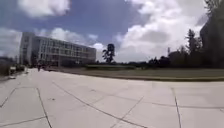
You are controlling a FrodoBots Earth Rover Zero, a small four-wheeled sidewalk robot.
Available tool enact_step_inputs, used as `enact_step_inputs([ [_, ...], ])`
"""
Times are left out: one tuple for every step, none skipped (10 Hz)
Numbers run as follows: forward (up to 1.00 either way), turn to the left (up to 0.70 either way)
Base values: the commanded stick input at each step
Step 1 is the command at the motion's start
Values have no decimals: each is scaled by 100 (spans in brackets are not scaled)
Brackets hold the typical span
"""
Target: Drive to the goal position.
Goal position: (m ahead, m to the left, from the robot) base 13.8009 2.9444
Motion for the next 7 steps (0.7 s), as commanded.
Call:
enact_step_inputs([
  [50,50],
  [50,50],
  [50,50],
  [50,50],
  [50,30],
  [50,0],
  [50,0],
])
